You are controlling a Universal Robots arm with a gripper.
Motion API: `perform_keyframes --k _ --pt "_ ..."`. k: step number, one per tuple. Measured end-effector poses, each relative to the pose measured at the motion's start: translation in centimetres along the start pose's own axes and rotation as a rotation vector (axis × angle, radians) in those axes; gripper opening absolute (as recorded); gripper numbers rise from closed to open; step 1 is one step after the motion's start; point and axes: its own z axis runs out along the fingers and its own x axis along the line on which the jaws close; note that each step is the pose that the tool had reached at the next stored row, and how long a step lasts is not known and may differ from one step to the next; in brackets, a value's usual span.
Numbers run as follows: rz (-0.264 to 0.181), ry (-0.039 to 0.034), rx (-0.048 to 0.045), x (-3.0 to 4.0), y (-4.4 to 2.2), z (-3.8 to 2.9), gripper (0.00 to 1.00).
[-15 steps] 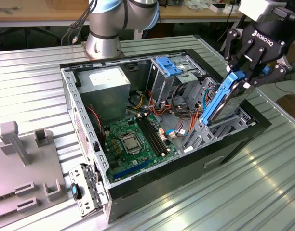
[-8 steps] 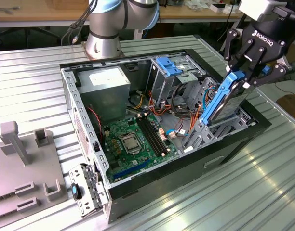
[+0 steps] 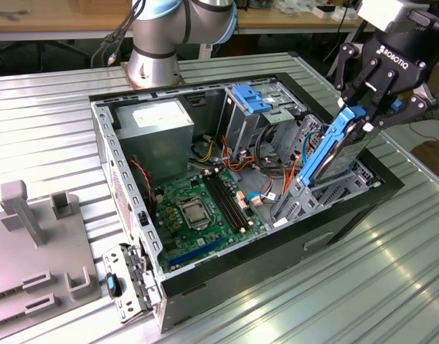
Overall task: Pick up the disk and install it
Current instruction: 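Insert the disk into the insertion slot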
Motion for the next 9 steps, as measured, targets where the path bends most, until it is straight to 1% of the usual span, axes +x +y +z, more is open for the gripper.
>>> perform_keyframes --k 3,9 --pt "0.000 0.0004 0.0010 -0.01 0.00 -0.41 0.37" --pt "0.000 0.0005 0.0071 -0.01 0.00 -0.43 0.37"
